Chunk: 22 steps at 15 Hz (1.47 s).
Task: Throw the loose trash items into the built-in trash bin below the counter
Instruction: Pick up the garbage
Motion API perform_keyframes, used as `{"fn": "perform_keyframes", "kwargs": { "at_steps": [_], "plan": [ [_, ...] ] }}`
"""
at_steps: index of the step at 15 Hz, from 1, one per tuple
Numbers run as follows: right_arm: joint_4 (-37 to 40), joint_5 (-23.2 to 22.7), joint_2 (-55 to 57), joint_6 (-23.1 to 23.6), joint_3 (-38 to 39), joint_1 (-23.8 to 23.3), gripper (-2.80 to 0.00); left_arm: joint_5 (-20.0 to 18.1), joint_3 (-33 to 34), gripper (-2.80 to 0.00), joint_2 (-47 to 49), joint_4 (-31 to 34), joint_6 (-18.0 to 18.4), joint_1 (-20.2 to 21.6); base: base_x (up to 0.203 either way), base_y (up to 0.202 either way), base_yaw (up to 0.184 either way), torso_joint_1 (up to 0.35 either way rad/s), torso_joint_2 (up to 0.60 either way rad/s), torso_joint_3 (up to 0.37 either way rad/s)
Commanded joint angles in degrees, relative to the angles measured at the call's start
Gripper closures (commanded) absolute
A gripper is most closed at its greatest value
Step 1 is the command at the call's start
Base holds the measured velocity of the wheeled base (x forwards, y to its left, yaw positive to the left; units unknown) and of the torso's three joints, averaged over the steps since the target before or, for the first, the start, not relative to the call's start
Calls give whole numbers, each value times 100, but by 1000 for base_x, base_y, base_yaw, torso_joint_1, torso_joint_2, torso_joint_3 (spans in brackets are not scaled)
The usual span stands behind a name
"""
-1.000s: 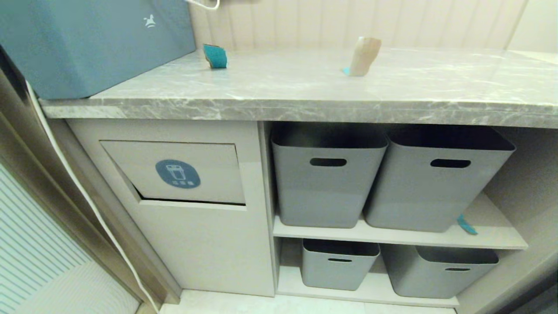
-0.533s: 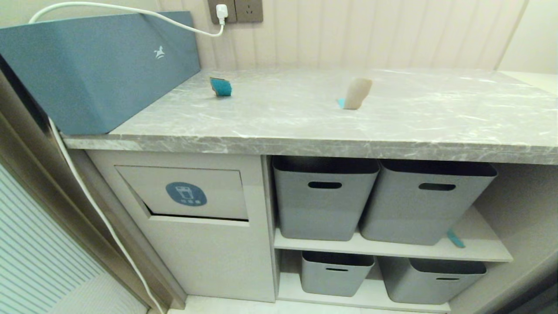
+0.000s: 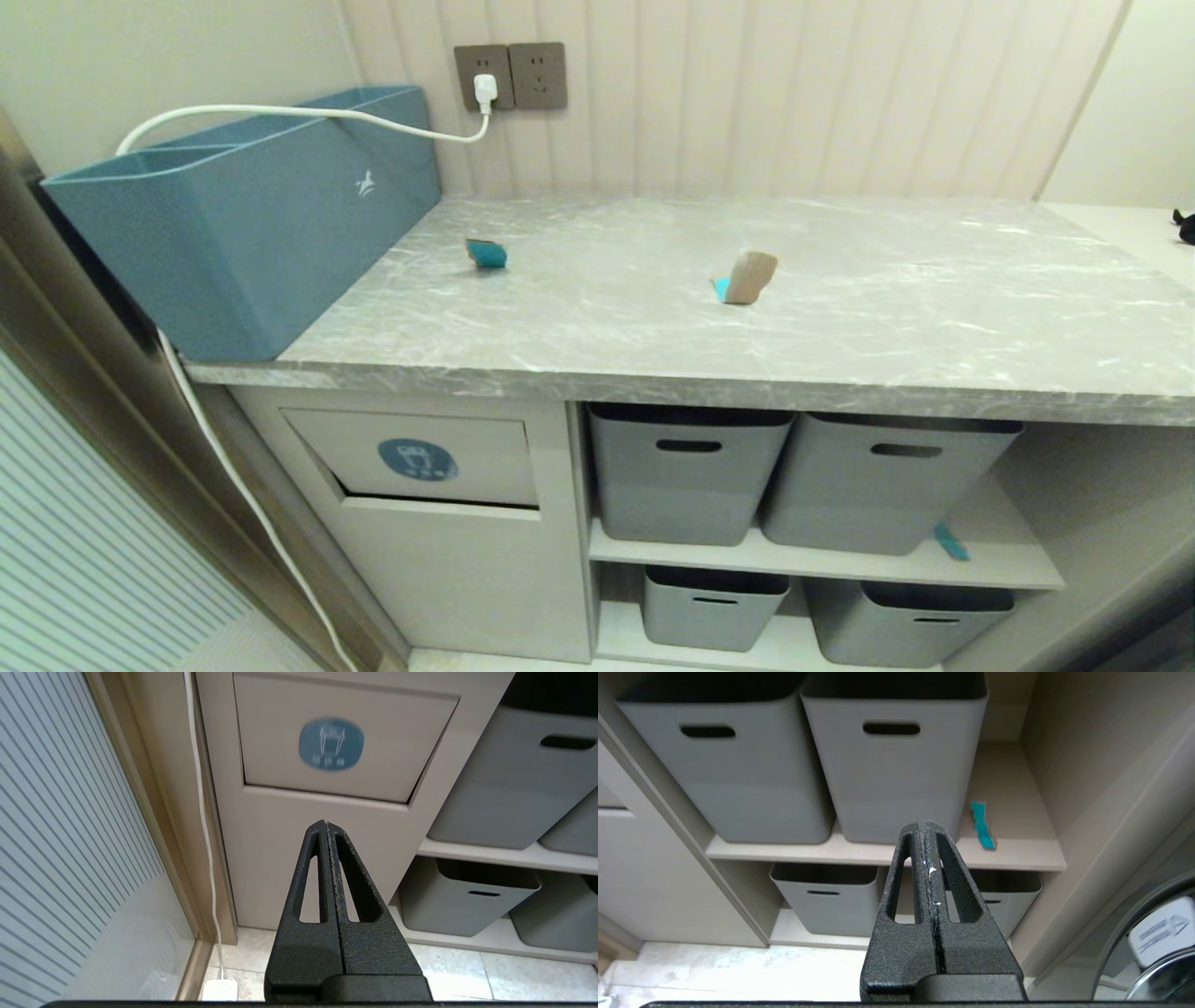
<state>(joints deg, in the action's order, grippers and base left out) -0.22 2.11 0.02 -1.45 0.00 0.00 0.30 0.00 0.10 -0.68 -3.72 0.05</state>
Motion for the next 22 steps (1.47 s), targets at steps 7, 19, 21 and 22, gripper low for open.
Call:
{"fn": "perform_keyframes", "kwargs": {
  "at_steps": [7, 19, 21, 22],
  "plan": [
    [-4, -9, -1, 57, 9, 0, 0, -4, 18, 0, 8, -11, 3, 4, 0, 0, 0, 231, -510, -283],
    [22, -141, -2, 585, 9, 0, 0, 22, 18, 0, 8, -2, -43, 4, 0, 0, 0, 176, -369, -196],
    [64, -163, 12, 589, -17, 0, 0, 22, 18, 0, 8, -2, -68, 4, 0, 0, 0, 0, 0, 0],
    [68, -144, 1, 612, -88, 0, 0, 22, 9, 0, 8, -2, -68, 4, 0, 0, 0, 0, 0, 0]
  ]
}}
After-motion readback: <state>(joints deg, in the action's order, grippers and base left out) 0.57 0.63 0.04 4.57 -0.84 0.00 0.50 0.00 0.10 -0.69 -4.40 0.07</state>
